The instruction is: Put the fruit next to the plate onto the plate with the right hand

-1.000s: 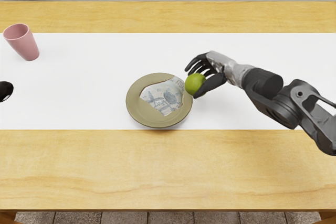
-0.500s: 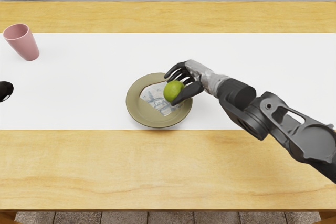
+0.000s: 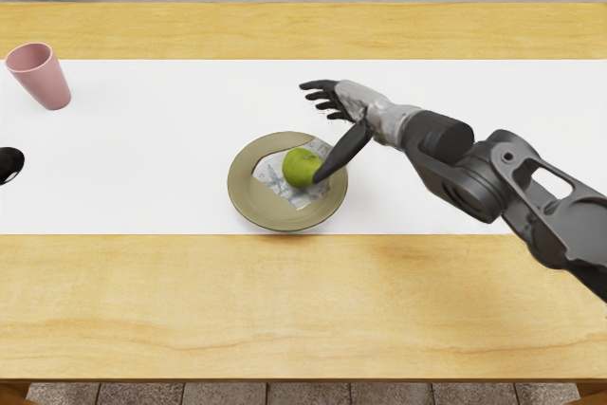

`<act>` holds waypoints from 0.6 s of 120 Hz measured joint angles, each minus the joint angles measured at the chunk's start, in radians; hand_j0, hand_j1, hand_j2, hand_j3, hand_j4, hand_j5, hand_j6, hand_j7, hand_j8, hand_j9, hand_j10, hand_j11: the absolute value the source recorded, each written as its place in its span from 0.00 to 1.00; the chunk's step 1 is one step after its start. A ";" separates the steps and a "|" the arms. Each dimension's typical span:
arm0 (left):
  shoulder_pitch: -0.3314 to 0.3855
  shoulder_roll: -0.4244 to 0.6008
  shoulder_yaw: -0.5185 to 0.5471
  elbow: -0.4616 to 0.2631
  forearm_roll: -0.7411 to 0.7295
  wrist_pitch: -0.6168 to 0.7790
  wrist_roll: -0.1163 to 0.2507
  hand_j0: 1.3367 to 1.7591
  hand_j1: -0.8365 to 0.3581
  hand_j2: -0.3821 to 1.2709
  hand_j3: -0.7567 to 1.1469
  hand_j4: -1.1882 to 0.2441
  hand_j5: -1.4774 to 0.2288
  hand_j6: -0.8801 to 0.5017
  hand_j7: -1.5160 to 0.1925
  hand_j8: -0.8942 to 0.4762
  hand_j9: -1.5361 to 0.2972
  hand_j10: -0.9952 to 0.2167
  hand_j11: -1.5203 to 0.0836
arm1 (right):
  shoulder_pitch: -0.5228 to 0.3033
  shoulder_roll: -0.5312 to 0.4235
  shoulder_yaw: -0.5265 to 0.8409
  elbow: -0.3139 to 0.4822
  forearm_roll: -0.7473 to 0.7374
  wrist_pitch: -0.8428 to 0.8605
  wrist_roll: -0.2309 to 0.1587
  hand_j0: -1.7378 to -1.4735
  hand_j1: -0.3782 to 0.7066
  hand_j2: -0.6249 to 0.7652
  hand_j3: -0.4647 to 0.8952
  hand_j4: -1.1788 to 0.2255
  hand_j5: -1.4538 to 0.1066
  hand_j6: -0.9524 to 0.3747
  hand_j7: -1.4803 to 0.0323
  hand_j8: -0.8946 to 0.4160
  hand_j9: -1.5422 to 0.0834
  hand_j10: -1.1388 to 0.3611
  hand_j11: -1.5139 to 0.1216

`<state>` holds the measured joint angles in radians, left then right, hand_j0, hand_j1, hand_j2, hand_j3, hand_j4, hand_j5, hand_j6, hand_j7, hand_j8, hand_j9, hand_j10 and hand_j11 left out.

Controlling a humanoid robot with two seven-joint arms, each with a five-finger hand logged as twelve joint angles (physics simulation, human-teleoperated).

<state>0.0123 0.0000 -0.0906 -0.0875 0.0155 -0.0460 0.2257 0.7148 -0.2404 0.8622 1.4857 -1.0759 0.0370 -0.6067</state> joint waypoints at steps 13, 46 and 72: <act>0.000 0.000 0.000 0.000 0.000 0.000 0.000 0.76 0.98 0.23 0.40 0.82 0.86 0.63 0.88 0.64 0.83 0.81 0.94 | 0.002 -0.050 0.072 0.000 0.105 0.163 -0.003 0.30 0.11 0.46 0.34 0.78 0.86 0.66 0.91 0.63 0.88 0.71 0.86; 0.002 0.000 0.001 -0.001 0.001 0.000 0.000 0.76 0.98 0.23 0.40 0.82 0.86 0.63 0.88 0.64 0.83 0.81 0.94 | -0.016 -0.263 0.219 -0.010 0.363 0.524 -0.004 0.30 0.05 0.45 0.34 0.82 0.91 0.70 0.96 0.67 0.93 0.75 0.91; 0.000 0.000 0.001 0.000 0.001 0.000 0.001 0.76 0.98 0.23 0.40 0.82 0.86 0.63 0.88 0.64 0.83 0.81 0.94 | -0.059 -0.404 0.268 -0.035 0.430 0.568 -0.004 0.30 0.03 0.45 0.34 0.83 0.93 0.71 0.97 0.68 0.94 0.75 0.92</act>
<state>0.0123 0.0000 -0.0900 -0.0875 0.0168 -0.0460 0.2267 0.6558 -0.6440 1.1306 1.4503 -0.6463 0.6047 -0.6109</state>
